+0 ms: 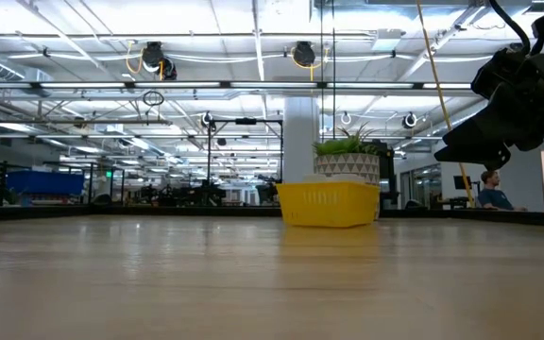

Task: Pick and place pill bottles into a basket
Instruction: Put the white medicine bottle into the bin

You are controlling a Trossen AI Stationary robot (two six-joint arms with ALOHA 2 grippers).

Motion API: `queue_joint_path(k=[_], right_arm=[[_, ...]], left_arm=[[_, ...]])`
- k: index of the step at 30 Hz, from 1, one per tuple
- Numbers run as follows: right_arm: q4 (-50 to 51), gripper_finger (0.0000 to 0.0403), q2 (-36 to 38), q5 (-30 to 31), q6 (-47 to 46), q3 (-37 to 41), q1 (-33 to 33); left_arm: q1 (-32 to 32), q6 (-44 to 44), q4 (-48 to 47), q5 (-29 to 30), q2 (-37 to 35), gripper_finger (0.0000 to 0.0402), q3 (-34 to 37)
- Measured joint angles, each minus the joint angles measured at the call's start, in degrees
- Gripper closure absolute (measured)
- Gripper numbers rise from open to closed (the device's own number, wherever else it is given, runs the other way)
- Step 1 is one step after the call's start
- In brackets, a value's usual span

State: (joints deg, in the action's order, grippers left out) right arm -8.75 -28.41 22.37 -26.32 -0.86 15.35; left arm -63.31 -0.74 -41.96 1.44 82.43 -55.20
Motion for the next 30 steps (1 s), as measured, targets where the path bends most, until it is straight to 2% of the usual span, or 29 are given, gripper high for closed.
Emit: queue_joint_path(k=[7,16,30], right_arm=[[0.00,0.0188,0.01,0.00,0.01,0.00,0.00],[0.00,0.0188,0.01,0.00,0.01,-0.01,-0.01],[0.00,0.0188,0.00,0.00,0.01,0.00,-0.01]], left_arm=[[0.00,-2.53,1.92,-1.23,0.02,0.0149,1.55],[1.08,-2.04,1.97,2.15,0.02,0.0149,1.58],[1.49,-3.43,2.39,0.27,0.00,0.0149,2.19]])
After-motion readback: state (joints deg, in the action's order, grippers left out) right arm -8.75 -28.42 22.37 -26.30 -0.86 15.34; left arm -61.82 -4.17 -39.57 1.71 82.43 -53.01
